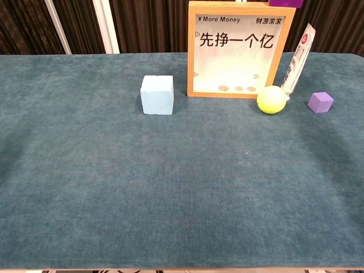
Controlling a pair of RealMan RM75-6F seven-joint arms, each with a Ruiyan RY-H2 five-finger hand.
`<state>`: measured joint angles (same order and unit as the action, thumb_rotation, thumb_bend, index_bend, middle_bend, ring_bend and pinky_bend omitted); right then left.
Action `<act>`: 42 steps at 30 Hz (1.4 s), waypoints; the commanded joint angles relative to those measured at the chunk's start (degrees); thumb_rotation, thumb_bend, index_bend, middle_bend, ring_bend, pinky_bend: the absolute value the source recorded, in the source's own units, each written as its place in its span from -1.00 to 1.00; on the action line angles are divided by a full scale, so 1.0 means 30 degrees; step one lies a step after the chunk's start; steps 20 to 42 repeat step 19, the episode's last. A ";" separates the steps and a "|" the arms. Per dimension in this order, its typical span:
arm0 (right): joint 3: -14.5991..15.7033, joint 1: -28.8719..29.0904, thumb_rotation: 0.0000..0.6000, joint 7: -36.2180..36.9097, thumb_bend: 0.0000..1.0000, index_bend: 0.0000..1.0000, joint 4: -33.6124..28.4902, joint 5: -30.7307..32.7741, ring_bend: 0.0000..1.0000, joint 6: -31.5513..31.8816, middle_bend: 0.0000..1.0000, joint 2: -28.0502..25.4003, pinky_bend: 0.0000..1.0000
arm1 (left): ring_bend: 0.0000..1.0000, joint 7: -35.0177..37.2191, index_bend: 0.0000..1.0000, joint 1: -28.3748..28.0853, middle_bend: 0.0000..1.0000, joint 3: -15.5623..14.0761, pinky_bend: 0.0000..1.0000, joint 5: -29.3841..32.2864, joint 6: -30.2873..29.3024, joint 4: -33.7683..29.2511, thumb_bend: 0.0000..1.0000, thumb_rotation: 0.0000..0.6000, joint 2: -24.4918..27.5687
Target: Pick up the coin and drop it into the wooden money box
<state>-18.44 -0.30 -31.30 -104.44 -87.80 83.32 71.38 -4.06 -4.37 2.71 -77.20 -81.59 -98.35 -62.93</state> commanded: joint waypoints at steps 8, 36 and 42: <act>0.2099 -0.1110 1.00 0.3710 -0.15 -0.67 0.2730 -0.1082 -1.00 0.1182 -1.00 -0.0286 -1.00 | -1.00 0.0266 -0.71 0.0176 -0.99 -0.0061 -0.96 -0.1955 -0.1493 0.1304 -0.37 1.00 -0.0624; 0.2956 -0.0685 1.00 0.4228 -0.15 -0.67 0.2620 -0.1175 -1.00 0.0377 -1.00 -0.0796 -1.00 | -1.00 0.0676 -0.71 0.0226 -1.00 -0.0183 -0.96 -0.2455 -0.1671 0.1890 -0.37 1.00 -0.0656; 0.2956 -0.0685 1.00 0.4228 -0.15 -0.67 0.2620 -0.1175 -1.00 0.0377 -1.00 -0.0796 -1.00 | -1.00 0.0676 -0.71 0.0226 -1.00 -0.0183 -0.96 -0.2455 -0.1671 0.1890 -0.37 1.00 -0.0656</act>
